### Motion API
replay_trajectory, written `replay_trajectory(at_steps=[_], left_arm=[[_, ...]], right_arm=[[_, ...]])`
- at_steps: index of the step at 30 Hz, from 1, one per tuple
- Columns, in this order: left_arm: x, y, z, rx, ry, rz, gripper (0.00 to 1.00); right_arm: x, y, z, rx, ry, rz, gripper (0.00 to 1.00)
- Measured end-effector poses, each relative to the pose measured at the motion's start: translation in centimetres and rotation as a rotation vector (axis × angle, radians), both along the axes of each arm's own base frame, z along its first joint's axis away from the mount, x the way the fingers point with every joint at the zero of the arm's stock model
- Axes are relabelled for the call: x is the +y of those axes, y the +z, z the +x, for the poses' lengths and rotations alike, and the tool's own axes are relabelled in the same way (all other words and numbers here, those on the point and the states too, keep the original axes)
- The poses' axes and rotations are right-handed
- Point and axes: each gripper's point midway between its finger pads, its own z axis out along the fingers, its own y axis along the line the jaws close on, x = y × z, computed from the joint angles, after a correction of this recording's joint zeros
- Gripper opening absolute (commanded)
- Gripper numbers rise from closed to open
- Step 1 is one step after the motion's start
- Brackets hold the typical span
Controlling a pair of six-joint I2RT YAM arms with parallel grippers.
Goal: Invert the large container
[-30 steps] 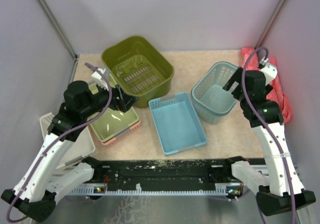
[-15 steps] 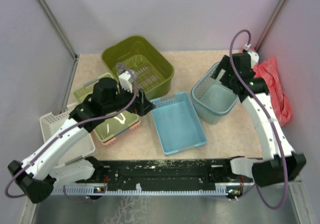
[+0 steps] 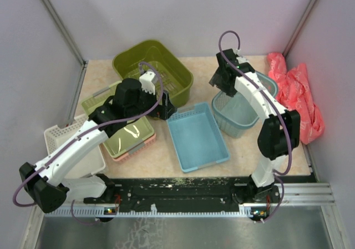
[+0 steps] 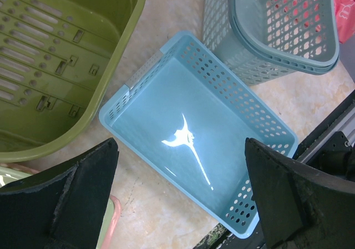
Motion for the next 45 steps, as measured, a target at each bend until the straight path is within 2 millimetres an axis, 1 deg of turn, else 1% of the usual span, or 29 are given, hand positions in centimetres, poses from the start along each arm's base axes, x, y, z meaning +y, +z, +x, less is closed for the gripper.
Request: replay_trajectory(at_steps=[4, 7, 8, 9, 11, 16, 19, 22, 25, 28, 30, 34, 37, 38, 39, 41, 42, 45], left_arm=[[0.3, 0.9, -0.2, -0.035, -0.012, 0.005, 1.0], [0.4, 1.0, -0.3, -0.043, -0.019, 0.011, 1.0], [0.4, 1.0, -0.3, -0.043, -0.021, 0.011, 1.0], [0.3, 1.0, -0.3, -0.042, -0.025, 0.01, 1.0], [0.2, 1.0, -0.4, -0.041, -0.034, 0.006, 1.0], [-0.1, 1.0, -0.7, -0.034, -0.051, 0.001, 1.0], [-0.3, 0.6, -0.6, -0.023, -0.057, 0.002, 1.0], [-0.6, 0.6, -0.4, -0.015, -0.059, 0.001, 1.0], [-1.0, 1.2, -0.1, -0.021, -0.064, -0.012, 1.0], [-1.5, 1.8, 0.1, -0.027, -0.073, -0.032, 1.0], [-1.8, 1.9, 0.1, -0.026, -0.081, -0.041, 1.0], [-2.5, 1.6, 0.3, -0.007, -0.099, -0.048, 1.0], [-3.1, 1.7, 0.6, 0.0, -0.11, -0.057, 1.0], [-3.2, 1.7, 0.6, 0.001, -0.112, -0.059, 1.0], [-3.4, 1.8, 0.7, 0.001, -0.115, -0.062, 1.0], [-3.6, 2.1, 0.8, -0.001, -0.118, -0.068, 1.0], [-3.7, 2.3, 0.9, -0.003, -0.121, -0.071, 1.0], [-4.1, 2.5, 1.2, -0.003, -0.127, -0.075, 1.0]], right_arm=[[0.4, -2.1, 0.8, 0.043, -0.016, -0.001, 0.38], [0.5, -2.9, 1.4, 0.064, -0.026, -0.007, 0.18], [0.5, -3.0, 1.4, 0.065, -0.028, -0.009, 0.04], [0.5, -2.8, 1.5, 0.063, -0.03, -0.01, 0.0], [0.3, -2.2, 1.4, 0.062, -0.014, -0.025, 0.0], [1.4, 1.7, 3.4, -0.031, 0.08, 0.024, 0.0], [3.4, 4.0, 5.3, -0.122, 0.195, 0.145, 0.0], [4.7, 5.4, 7.0, -0.209, 0.308, 0.315, 0.0], [5.1, 6.1, 7.9, -0.276, 0.411, 0.462, 0.0], [5.1, 7.0, 8.0, -0.337, 0.5, 0.614, 0.0], [4.8, 7.3, 8.2, -0.386, 0.538, 0.703, 0.0], [3.9, 7.0, 7.4, -0.444, 0.572, 0.882, 0.0], [2.9, 6.7, 6.5, -0.444, 0.577, 0.972, 0.01], [2.6, 6.6, 6.2, -0.437, 0.576, 0.987, 0.08], [2.1, 6.5, 6.1, -0.428, 0.575, 0.996, 0.17], [1.2, 5.8, 6.1, -0.407, 0.557, 0.982, 0.39], [0.8, 5.2, 6.1, -0.386, 0.542, 0.962, 0.45], [-0.5, 3.5, 6.5, -0.326, 0.489, 0.863, 0.57]])
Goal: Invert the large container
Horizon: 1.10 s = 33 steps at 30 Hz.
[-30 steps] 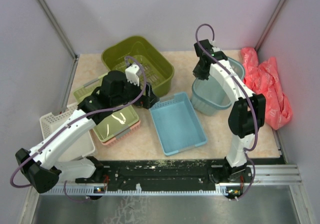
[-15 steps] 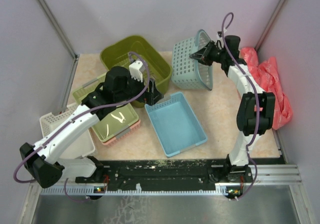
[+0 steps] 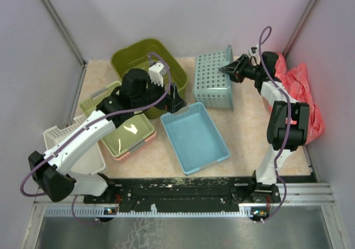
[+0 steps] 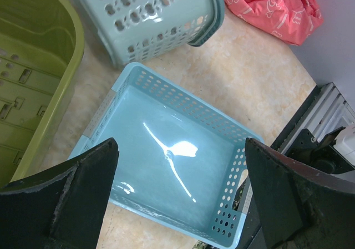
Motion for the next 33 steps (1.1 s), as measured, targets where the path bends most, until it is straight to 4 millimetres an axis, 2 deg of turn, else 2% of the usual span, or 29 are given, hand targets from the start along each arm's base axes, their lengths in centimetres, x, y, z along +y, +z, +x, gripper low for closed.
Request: replay_trajectory(at_steps=[4, 10, 13, 15, 19, 23, 30, 33], left_arm=[[-0.6, 0.0, 0.5, 0.005, -0.008, 0.0, 1.0], [-1.3, 0.1, 1.2, 0.007, -0.014, 0.0, 1.0], [-1.5, -0.1, 1.4, 0.012, -0.016, 0.005, 1.0], [-1.6, -0.3, 1.5, 0.013, -0.016, 0.01, 1.0], [-1.7, -0.5, 1.6, 0.015, -0.018, 0.015, 1.0], [-1.6, -0.5, 1.6, 0.009, -0.021, 0.019, 1.0], [-1.5, -0.7, 1.6, 0.003, -0.027, 0.032, 1.0], [-1.5, -0.7, 1.6, 0.0, -0.028, 0.034, 1.0]], right_arm=[[-1.8, -0.5, 0.4, 0.027, -0.046, -0.159, 0.67], [-5.1, -2.3, 0.0, 0.12, -0.147, -0.413, 0.7], [-6.3, -2.0, -0.4, 0.156, -0.196, -0.559, 0.7], [-6.5, -1.1, -0.6, 0.145, -0.224, -0.669, 0.7], [-5.0, 0.4, -2.2, 0.121, -0.233, -0.834, 0.68], [-4.0, 0.2, -3.8, 0.13, -0.226, -0.958, 0.61], [-5.6, -0.6, -5.3, 0.182, -0.245, -1.11, 0.31], [-5.6, -0.7, -5.5, 0.183, -0.247, -1.134, 0.23]])
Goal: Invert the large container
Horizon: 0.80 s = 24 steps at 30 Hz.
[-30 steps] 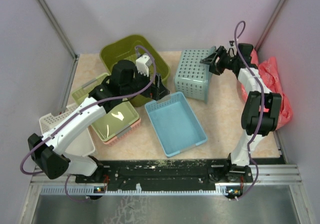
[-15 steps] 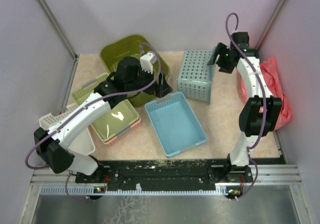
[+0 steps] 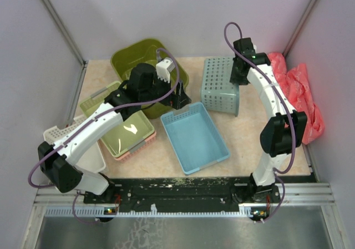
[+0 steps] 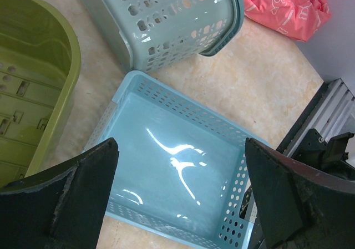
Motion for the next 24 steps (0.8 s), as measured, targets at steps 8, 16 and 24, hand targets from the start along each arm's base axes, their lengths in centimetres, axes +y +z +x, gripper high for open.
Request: replay_trajectory(at_steps=[8, 16, 24], left_arm=[[0.0, 0.0, 0.0, -0.006, -0.003, 0.004, 1.0], [0.3, -0.1, -0.3, 0.0, -0.003, 0.014, 1.0], [0.7, -0.5, -0.5, 0.014, 0.003, 0.034, 1.0]], right_arm=[[0.3, -0.1, -0.1, 0.001, -0.002, 0.007, 0.0], [-1.2, -0.1, -0.2, -0.085, -0.015, 0.246, 0.0], [-5.6, -1.9, -2.0, -0.224, -0.117, 0.664, 0.0]])
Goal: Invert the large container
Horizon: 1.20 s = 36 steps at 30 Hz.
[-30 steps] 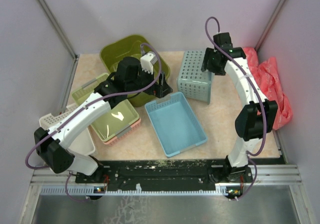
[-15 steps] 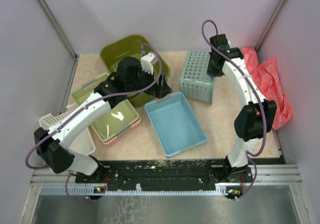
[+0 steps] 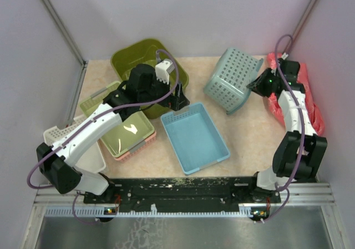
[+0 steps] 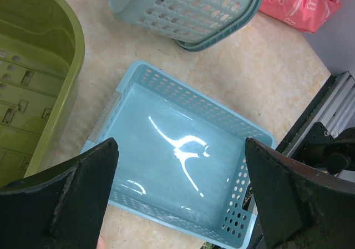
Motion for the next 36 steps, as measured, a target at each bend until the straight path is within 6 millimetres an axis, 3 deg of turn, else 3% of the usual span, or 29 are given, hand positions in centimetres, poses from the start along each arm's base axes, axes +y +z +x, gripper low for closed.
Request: replay_trajectory(at_steps=[5, 9, 14, 21, 25, 29, 32, 35, 36], left_arm=[[0.0, 0.3, 0.0, -0.001, 0.0, -0.002, 1.0], [0.0, 0.6, 0.0, -0.006, -0.001, -0.006, 1.0], [0.0, 0.7, 0.0, -0.006, -0.001, -0.006, 1.0], [0.0, 0.6, 0.0, -0.006, 0.0, -0.006, 1.0], [0.0, 0.6, 0.0, -0.004, 0.003, -0.005, 1.0], [0.0, 0.6, 0.1, 0.0, 0.01, -0.009, 1.0], [0.1, 0.4, 0.1, 0.007, 0.019, -0.009, 1.0], [0.2, 0.1, 0.3, 0.015, 0.038, -0.008, 1.0], [0.4, -0.1, 0.3, 0.019, 0.05, -0.006, 1.0]], right_arm=[[1.1, -2.4, -1.0, -0.001, 0.03, 0.146, 0.0], [1.0, -2.6, -0.9, -0.016, 0.037, 0.149, 0.0], [-0.6, -4.1, 0.1, 0.012, 0.005, 0.095, 0.16], [-3.8, -5.6, 2.7, 0.079, -0.082, -0.025, 0.56], [-5.9, -5.9, 2.3, 0.15, -0.158, -0.118, 0.61], [-8.2, -3.3, 2.1, 0.181, -0.252, -0.223, 0.61], [-8.0, 0.4, 1.9, 0.132, -0.276, -0.312, 0.61], [-2.8, 4.5, 2.2, 0.033, -0.181, -0.388, 0.6], [0.4, 5.9, 2.4, -0.01, -0.119, -0.415, 0.6]])
